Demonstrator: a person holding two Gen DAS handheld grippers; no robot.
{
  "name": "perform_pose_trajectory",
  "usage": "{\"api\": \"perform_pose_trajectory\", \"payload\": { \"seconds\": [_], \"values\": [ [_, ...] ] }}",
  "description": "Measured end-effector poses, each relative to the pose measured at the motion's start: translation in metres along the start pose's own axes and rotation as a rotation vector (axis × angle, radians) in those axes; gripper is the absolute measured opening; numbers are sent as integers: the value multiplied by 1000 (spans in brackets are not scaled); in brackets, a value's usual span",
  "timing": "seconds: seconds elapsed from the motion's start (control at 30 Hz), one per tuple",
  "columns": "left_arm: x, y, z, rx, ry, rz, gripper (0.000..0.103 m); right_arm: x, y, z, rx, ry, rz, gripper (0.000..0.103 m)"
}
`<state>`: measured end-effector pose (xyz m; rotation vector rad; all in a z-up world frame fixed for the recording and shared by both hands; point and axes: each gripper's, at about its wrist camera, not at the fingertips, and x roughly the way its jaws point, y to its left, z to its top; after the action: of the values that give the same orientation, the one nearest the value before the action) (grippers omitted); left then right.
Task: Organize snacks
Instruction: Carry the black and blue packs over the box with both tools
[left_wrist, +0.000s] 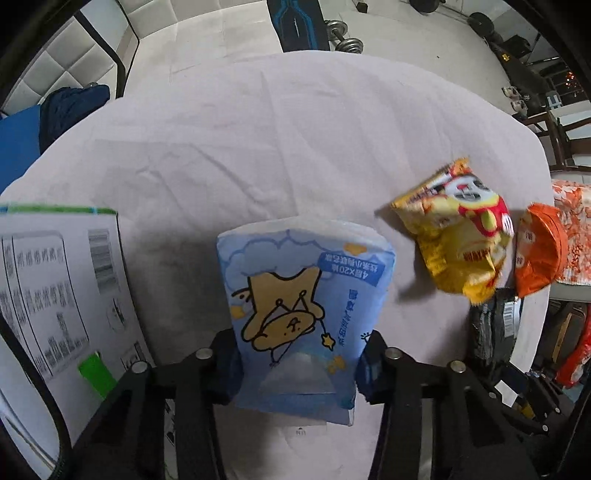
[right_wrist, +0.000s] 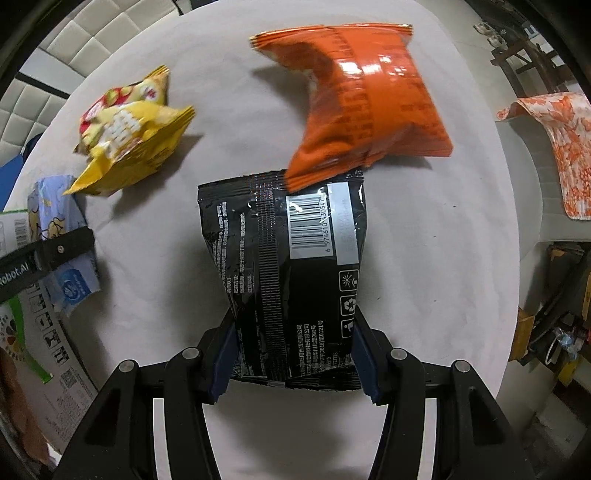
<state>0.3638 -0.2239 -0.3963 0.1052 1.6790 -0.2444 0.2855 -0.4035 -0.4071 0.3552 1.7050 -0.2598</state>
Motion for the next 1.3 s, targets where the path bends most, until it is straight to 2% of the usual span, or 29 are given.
{"api": "perform_pose_trajectory", "payload": {
  "seconds": [0.3, 0.5, 0.67, 0.83, 0.93, 1.0, 1.03, 1.1, 1.23, 1.3],
  "values": [
    [-6, -15, -59, 4, -44, -25, 42, -5, -3, -17, -20, -15, -23, 57],
    [1, -30, -91, 21, -40, -36, 42, -6, -10, -36, -19, -11, -25, 57],
    [-6, -48, -108, 48, -76, -37, 41, -22, -17, -51, -23, -36, -18, 56],
    [-38, -60, -138, 76, -147, -80, 41, -56, -19, -71, -37, -94, 6, 56],
    [-66, -57, -154, 82, -201, -102, 41, -83, -14, -83, -58, -138, 22, 56],
    [-84, -49, -153, 75, -230, -126, 41, -98, -9, -93, -73, -159, 40, 56],
    [-94, -35, -140, 72, -240, -132, 41, -107, -5, -97, -84, -170, 49, 56],
    [-110, -20, -146, 60, -268, -151, 41, -120, 7, -108, -104, -192, 72, 56],
    [-146, 6, -140, 39, -323, -149, 41, -144, 44, -132, -160, -227, 122, 56],
    [-165, 28, -148, 13, -348, -148, 41, -160, 74, -138, -202, -240, 149, 56]
  ]
}}
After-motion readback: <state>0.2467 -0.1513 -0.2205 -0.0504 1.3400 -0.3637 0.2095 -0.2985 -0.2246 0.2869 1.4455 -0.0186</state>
